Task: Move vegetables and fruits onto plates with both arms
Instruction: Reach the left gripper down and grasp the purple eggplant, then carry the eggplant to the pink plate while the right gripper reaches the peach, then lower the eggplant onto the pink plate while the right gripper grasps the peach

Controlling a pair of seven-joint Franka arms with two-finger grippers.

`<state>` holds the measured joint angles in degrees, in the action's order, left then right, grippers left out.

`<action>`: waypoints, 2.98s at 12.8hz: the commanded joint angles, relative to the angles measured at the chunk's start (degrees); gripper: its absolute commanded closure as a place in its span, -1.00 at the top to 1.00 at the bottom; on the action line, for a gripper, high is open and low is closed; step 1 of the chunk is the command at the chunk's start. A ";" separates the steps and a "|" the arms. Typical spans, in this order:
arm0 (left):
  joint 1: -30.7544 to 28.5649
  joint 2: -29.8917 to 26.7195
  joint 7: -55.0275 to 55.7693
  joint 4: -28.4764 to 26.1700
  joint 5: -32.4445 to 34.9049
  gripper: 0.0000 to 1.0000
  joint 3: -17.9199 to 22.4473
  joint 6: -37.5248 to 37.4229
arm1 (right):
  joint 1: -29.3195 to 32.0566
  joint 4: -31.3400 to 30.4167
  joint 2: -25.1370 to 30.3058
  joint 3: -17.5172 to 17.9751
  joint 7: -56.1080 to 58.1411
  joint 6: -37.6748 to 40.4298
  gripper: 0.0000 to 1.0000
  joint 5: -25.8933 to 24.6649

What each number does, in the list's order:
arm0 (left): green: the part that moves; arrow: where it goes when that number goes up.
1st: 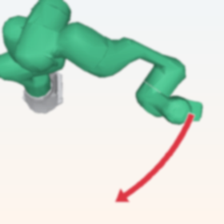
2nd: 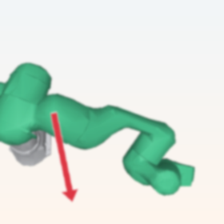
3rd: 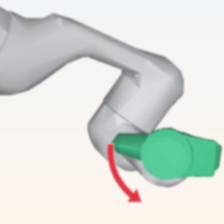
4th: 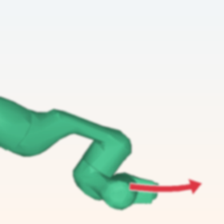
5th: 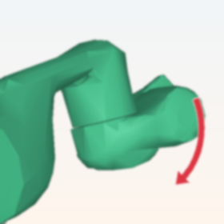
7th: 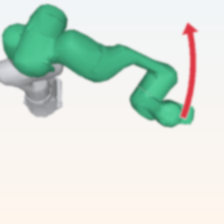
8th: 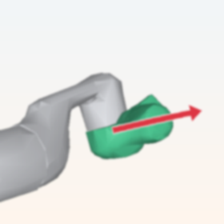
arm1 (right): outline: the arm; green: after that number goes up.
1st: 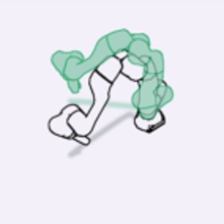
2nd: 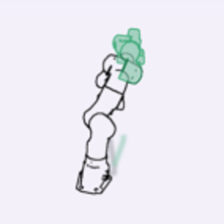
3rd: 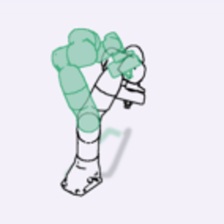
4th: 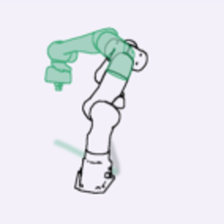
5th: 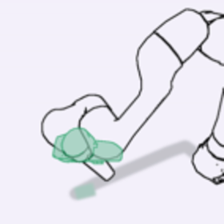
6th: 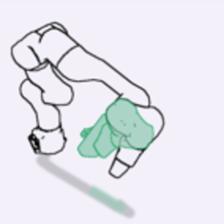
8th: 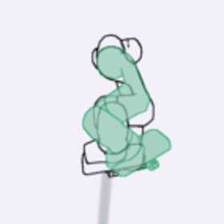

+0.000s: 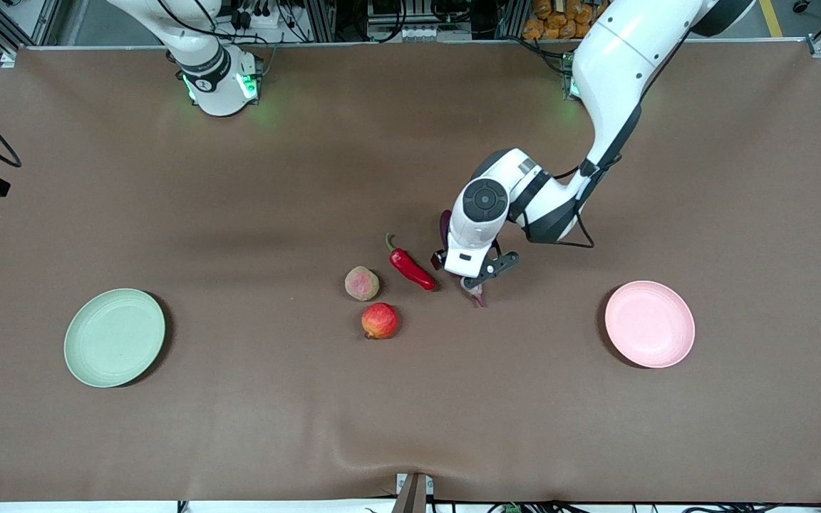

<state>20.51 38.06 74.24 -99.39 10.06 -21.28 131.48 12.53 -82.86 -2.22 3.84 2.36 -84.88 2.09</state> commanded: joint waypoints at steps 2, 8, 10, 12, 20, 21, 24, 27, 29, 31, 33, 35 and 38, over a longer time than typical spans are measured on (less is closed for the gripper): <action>0.50 1.75 2.93 0.69 1.54 0.40 0.01 1.32 | 0.92 -0.63 0.82 0.20 0.01 0.33 1.00 0.81; 0.41 3.51 1.97 0.69 1.63 -0.45 0.10 3.78 | 0.92 -0.63 0.82 0.20 0.01 0.24 1.00 0.81; -0.11 2.99 1.44 0.78 1.63 -1.00 0.54 3.44 | 0.92 -0.63 0.82 0.20 0.01 0.24 1.00 0.81; -4.66 -2.44 -5.11 0.69 2.68 -1.00 0.45 -2.06 | 0.92 -0.63 0.82 0.20 0.01 0.24 1.00 0.81; -18.21 -13.27 -28.59 0.34 2.51 -1.00 -0.08 -13.78 | -4.86 -0.19 -2.94 0.56 0.62 0.07 1.00 1.08; -19.61 -13.36 -31.67 0.34 2.51 -1.00 -0.08 -15.10 | -7.06 -0.10 -7.05 0.55 0.62 0.33 1.00 1.16; -24.53 -13.98 -40.10 0.16 2.51 -1.00 -0.08 -17.12 | -11.82 -0.10 -11.56 0.55 0.01 -2.90 1.00 4.05; -30.51 -14.77 -50.56 -1.50 2.60 -1.00 -0.08 -17.40 | -16.38 -0.10 -18.49 0.55 -1.04 -11.59 1.00 6.25; -33.85 -14.86 -56.10 -2.29 2.60 -1.00 -0.08 -16.78 | -19.02 -0.10 -23.33 0.55 -9.61 -17.40 1.00 11.59; -36.58 -15.03 -61.99 -2.56 2.51 -1.00 -0.16 -16.69 | -24.72 -0.37 -27.81 0.55 -18.58 -23.54 1.00 13.64; -37.91 -14.86 -63.86 -4.65 2.60 -1.00 -0.16 -13.99 | -30.44 -0.72 -31.07 0.47 -30.26 -28.04 1.00 12.86; -39.04 -14.95 -66.05 -7.47 2.77 -1.00 0.01 -9.42 | -32.39 -1.33 -32.83 0.38 -34.26 -29.29 1.00 12.85; -40.54 -13.81 -69.57 -8.71 3.30 -1.00 0.10 -6.42 | -36.07 -5.98 -34.77 0.38 -38.29 -37.16 1.00 12.94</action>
<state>-18.81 25.33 6.30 -105.72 11.93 -20.67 122.78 -21.95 -85.91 -36.47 4.71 -32.79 -117.32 14.59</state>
